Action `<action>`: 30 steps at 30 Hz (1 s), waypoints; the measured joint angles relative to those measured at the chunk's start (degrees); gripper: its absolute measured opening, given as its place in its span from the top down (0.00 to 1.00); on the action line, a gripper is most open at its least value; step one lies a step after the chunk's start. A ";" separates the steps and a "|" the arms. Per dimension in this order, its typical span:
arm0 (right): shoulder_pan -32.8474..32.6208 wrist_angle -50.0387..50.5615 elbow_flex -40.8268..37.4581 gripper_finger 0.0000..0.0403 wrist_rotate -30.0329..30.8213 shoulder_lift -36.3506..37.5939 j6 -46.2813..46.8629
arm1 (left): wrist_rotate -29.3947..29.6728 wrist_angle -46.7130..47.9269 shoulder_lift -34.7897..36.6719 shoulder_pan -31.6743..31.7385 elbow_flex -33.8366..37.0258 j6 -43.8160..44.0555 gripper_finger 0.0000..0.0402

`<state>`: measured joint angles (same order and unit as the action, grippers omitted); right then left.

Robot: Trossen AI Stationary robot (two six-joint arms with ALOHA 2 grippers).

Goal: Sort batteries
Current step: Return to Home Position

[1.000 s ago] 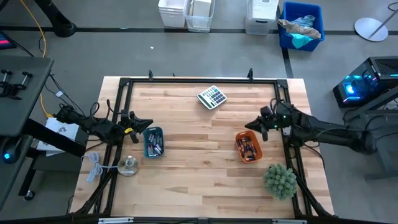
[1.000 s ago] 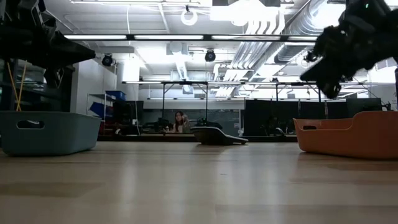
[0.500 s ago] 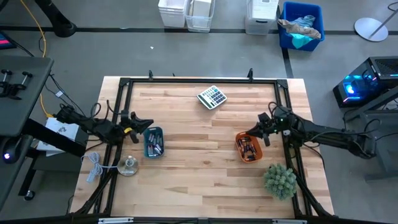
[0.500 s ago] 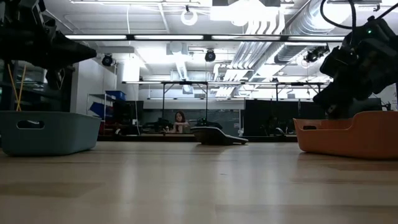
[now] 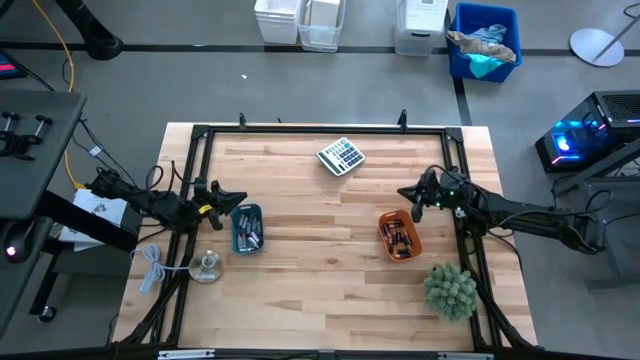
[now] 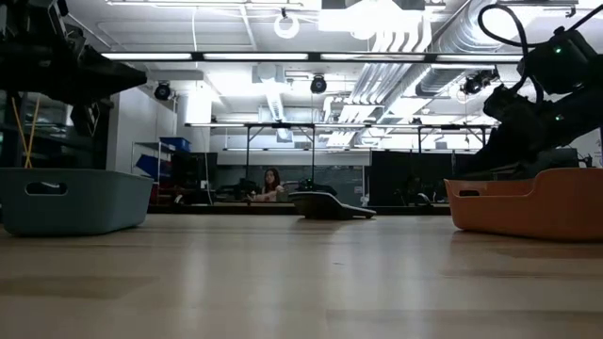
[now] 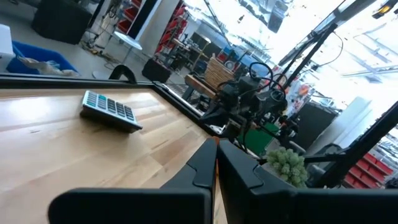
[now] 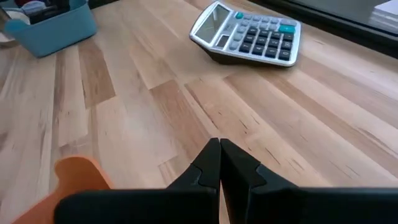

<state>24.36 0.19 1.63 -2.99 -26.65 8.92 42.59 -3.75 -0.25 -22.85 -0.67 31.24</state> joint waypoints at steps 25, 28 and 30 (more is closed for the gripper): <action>-14.96 -9.78 -1.05 1.00 0.98 26.64 0.01 | 0.82 0.11 0.04 24.08 -0.03 0.03 0.99; -16.39 -8.27 -1.05 1.00 0.89 26.64 0.01 | 1.22 0.20 0.04 23.82 -0.04 0.04 0.99; -16.55 -7.69 -1.06 1.00 0.89 26.64 0.01 | 1.27 0.22 0.04 24.22 -0.04 0.03 0.99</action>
<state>7.81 -7.50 0.57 -2.11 -0.01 8.93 43.86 -3.53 -0.21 1.37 -0.71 31.27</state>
